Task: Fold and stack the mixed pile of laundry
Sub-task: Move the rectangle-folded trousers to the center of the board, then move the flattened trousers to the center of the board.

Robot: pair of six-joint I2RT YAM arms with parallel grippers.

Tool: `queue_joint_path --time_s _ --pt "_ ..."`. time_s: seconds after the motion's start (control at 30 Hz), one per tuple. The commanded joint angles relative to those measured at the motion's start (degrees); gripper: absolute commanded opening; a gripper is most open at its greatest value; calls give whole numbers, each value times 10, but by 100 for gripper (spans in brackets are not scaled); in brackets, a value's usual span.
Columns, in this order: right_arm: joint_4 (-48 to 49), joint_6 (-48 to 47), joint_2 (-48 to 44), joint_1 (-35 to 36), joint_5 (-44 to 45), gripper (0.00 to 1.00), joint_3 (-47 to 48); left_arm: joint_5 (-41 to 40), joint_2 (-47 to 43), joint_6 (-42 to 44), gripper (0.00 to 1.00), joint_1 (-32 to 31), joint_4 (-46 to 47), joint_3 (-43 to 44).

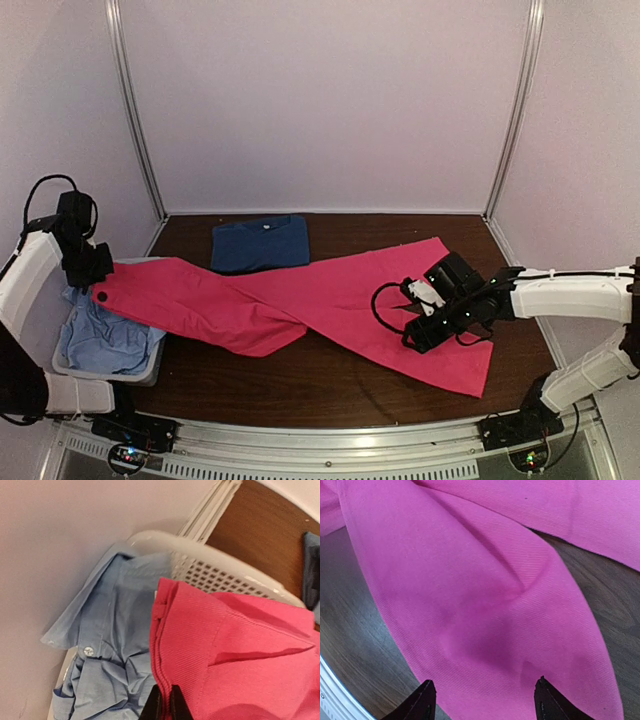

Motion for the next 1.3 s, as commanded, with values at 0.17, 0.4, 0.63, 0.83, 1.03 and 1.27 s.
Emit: queue_joint_path --time_s 0.17,0.4,0.63,0.83,1.03,1.27 --pt "-2 9 -32 -90 28 69 37 60 -53 -34 87 136 94 -51" --pt "64 -29 16 -216 -28 68 94 287 -164 8 98 98 282 -74" --pt "88 -83 206 -261 -58 65 251 255 -22 189 97 -289 346 -43" --pt "77 -106 346 -269 -85 58 351 224 138 345 95 -527 424 -22" --pt "41 -103 406 -277 -84 53 377 250 309 468 87 -648 460 54" --pt "21 -84 409 -285 -95 49 331 325 476 553 80 -725 498 185"
